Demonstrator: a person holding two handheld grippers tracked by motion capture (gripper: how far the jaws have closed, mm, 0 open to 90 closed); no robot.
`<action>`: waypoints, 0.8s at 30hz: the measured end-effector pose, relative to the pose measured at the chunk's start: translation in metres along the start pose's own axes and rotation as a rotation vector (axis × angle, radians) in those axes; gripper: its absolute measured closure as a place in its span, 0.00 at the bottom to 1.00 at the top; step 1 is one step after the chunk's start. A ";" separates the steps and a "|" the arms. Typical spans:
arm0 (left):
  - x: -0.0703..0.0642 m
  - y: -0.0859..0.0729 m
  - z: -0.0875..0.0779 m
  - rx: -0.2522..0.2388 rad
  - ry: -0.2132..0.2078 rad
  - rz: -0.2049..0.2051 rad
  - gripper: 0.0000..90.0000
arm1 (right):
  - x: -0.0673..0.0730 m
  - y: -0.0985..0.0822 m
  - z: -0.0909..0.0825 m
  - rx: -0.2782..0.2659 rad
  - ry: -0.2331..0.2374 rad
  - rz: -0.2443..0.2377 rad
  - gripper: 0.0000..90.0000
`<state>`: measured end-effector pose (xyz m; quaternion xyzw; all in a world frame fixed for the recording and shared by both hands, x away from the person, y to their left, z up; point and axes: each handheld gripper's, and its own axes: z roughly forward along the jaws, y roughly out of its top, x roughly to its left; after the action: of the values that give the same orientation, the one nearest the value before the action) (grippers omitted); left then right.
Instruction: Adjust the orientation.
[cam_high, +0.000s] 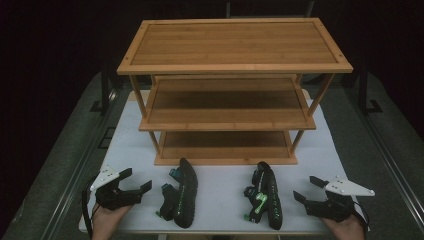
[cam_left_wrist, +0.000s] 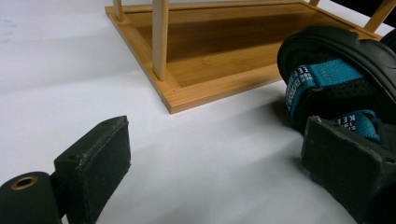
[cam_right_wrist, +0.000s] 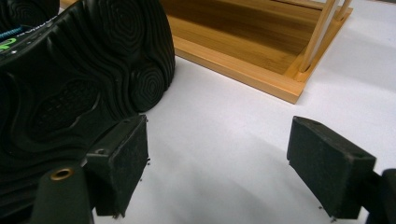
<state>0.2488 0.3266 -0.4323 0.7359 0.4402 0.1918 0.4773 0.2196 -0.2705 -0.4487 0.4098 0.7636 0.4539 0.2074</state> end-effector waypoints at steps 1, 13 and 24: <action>0.000 0.000 0.000 -0.002 -0.009 -0.009 0.09 | 0.000 0.000 0.000 -0.001 0.001 0.000 0.22; 0.001 -0.001 -0.001 -0.003 -0.009 -0.004 0.09 | 0.001 0.000 0.001 0.008 -0.001 -0.010 0.22; -0.005 0.000 -0.002 -0.003 -0.017 0.012 0.09 | 0.004 0.002 -0.001 0.001 -0.010 -0.028 0.22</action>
<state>0.2454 0.3236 -0.4308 0.7393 0.4316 0.1891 0.4810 0.2177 -0.2676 -0.4465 0.4016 0.7684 0.4485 0.2172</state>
